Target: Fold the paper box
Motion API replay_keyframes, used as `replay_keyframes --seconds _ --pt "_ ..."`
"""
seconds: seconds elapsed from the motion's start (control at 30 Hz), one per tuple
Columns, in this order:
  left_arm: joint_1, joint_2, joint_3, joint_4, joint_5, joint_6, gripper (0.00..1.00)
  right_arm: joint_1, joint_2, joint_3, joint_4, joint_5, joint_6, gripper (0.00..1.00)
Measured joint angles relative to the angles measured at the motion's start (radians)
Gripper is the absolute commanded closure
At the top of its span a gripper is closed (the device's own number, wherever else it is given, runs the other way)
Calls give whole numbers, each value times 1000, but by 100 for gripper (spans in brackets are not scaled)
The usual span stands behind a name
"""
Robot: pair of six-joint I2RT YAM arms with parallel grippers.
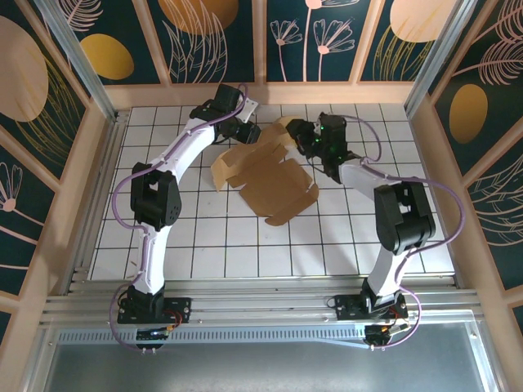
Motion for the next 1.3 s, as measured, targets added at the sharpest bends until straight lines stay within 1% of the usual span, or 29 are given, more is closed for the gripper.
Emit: replay_keyframes --seconds 0.07,0.13,0.2,0.33,0.43,0.57,0.67,0.8,1.0,1.07,1.2,1.3 --pt "0 0 0 0 11 0 62 -10 -1 54 -50 14 -163 52" --pt "0 -1 -4 0 22 0 62 -12 6 117 -125 23 -293 52" --pt "0 -3 -8 0 32 1 63 -12 43 223 -218 31 -402 52" --pt "0 -3 -10 0 44 0 64 -11 170 466 -408 40 -545 52" --pt "0 -3 -13 0 59 0 65 -6 242 567 -540 55 -611 52" --pt "0 -4 -13 0 63 0 65 10 306 626 -681 67 -655 51" --pt "0 -4 -13 0 63 0 65 24 329 637 -738 60 -668 47" --pt "1 -4 -13 0 63 0 66 29 344 654 -753 22 -667 44" --pt "1 -5 -13 -1 63 0 66 30 344 688 -760 -58 -660 43" --pt "1 -5 -13 -1 63 0 66 30 345 689 -766 -87 -657 39" --pt "1 -5 -13 -1 68 0 66 30 345 689 -789 -98 -673 25" --pt "1 -5 -13 -2 79 0 65 31 345 692 -813 -49 -703 23"
